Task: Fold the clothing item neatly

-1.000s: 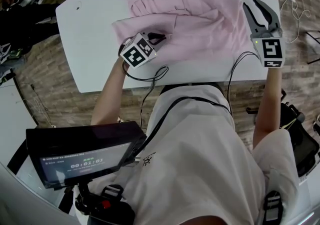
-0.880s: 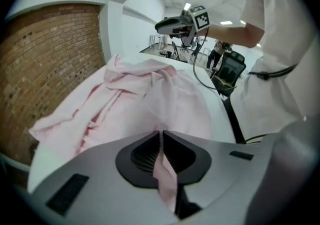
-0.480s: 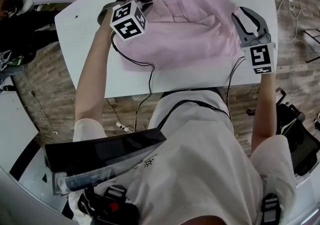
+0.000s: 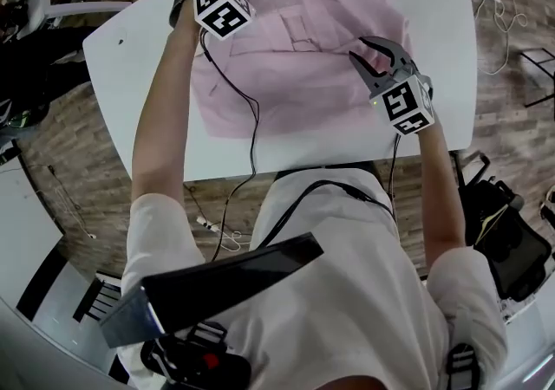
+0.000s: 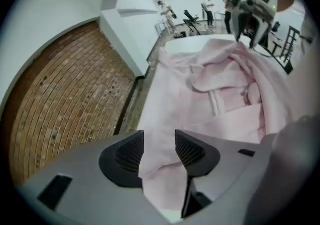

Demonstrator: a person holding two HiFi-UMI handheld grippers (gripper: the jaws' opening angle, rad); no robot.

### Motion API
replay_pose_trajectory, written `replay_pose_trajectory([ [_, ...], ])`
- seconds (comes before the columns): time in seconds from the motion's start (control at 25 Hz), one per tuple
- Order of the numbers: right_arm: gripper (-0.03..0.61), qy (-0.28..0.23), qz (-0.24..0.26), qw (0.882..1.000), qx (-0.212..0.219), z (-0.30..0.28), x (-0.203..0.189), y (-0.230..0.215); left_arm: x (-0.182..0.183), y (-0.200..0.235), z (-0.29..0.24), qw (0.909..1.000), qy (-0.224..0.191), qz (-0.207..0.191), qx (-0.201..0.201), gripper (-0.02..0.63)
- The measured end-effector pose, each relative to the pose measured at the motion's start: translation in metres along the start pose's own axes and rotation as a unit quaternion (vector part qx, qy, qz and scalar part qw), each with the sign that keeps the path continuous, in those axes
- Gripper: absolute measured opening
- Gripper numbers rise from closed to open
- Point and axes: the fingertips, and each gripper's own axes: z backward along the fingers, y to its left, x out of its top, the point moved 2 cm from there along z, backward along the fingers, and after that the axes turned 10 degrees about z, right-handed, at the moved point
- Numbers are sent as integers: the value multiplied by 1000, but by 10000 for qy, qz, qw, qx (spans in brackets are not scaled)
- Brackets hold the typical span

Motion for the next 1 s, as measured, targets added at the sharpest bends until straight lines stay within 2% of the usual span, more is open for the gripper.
replay_pose_trajectory([
  [0.12, 130, 178, -19, 9998, 18, -5, -8, -3, 10, 18, 33, 9941, -624, 836, 289, 178],
  [0.2, 130, 432, 72, 9989, -188, 1, -22, -10, 15, 13, 58, 9881, -948, 1147, 399, 178],
  [0.28, 130, 688, 91, 9967, -427, 9, -40, -17, 17, -5, 79, 9844, -1098, 1314, 415, 178],
  [0.4, 130, 1041, 101, 9932, -510, 6, -65, -19, 18, -56, 99, 9830, -1127, 1448, 70, 178],
  [0.52, 113, 1332, 310, 9898, -407, -5, -78, -21, 23, -122, 102, 9813, -1081, 1506, -526, 178],
  [0.56, 27, 1336, 317, 9897, -406, -7, -77, -25, 25, -145, 101, 9793, -1062, 1543, -770, 178],
  [0.64, 15, 1194, 188, 9918, -419, -4, -68, -34, 26, -187, 99, 9728, -1036, 1686, -1208, 177],
  [0.76, 15, 847, -36, 9950, -532, 11, -50, -55, 21, -227, 99, 9549, -1094, 2238, -1617, 177],
  [0.88, 15, 489, -166, 9946, -904, 18, -38, -101, 15, -235, 105, 9389, -1214, 2752, -1671, 176],
  [1.0, 15, 426, -86, 9911, -1256, 7, -37, -165, 9, -223, 112, 9383, -1196, 2933, -1387, 176],
])
